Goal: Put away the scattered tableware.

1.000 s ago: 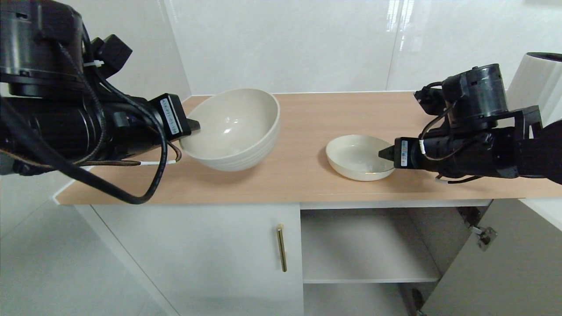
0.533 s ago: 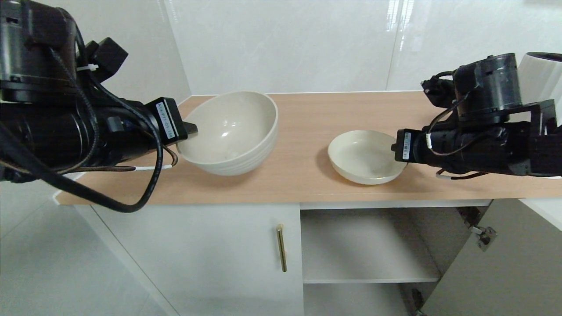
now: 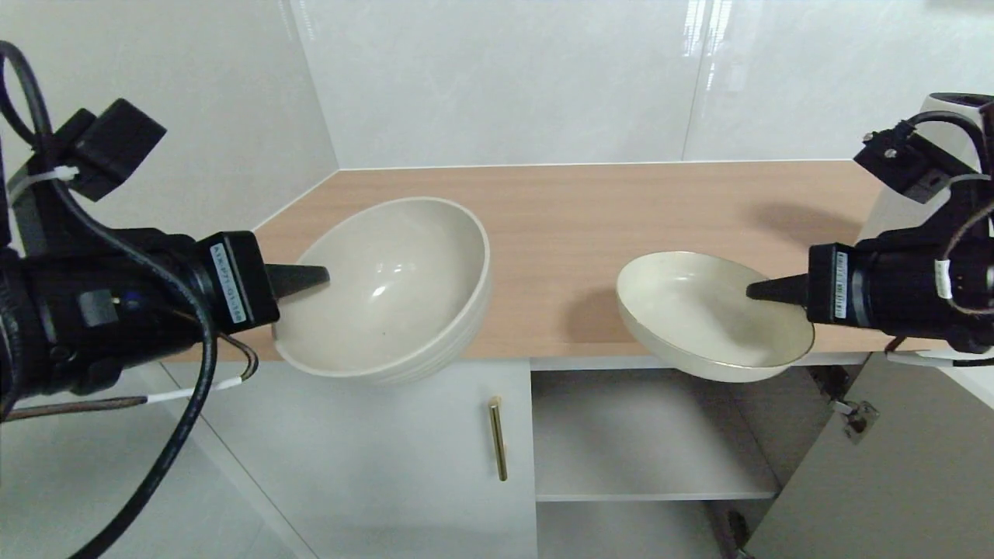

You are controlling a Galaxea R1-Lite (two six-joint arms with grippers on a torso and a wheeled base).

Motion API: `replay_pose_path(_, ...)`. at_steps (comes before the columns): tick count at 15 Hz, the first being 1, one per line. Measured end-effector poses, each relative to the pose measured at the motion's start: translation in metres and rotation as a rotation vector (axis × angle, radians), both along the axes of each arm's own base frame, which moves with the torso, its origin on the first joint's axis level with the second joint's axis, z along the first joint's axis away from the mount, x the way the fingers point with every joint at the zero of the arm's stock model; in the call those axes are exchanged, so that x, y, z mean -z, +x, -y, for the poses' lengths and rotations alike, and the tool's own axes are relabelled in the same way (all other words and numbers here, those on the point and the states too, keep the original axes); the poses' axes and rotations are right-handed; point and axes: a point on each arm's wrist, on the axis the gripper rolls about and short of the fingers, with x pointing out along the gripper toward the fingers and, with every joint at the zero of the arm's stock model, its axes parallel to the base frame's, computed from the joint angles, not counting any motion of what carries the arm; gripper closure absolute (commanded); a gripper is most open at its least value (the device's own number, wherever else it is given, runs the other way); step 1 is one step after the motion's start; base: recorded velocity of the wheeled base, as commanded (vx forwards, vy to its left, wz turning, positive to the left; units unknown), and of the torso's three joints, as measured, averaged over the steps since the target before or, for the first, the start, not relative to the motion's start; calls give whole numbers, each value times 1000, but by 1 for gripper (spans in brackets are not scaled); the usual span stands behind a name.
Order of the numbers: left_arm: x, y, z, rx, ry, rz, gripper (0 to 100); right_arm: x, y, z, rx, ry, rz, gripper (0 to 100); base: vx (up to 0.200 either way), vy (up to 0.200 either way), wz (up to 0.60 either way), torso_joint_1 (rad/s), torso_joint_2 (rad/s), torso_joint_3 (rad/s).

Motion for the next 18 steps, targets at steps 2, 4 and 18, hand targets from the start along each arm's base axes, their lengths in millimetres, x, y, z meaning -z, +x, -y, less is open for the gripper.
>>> replay_pose_path(2,12,-13,-5,8,12,-23,100,5,-18,10,3,5,-5,100,0,0,0,0,0,0)
replay_pose_path(4,25,-23,-10,9,28,-56,100,11,-32,18,9,11,-17,100,-200,0,0,-10,10,5)
replay_pose_path(18,37,-25,-11,23,41,-90,100,30,-31,24,33,8,-32,100,-100,0,0,-2,1,1)
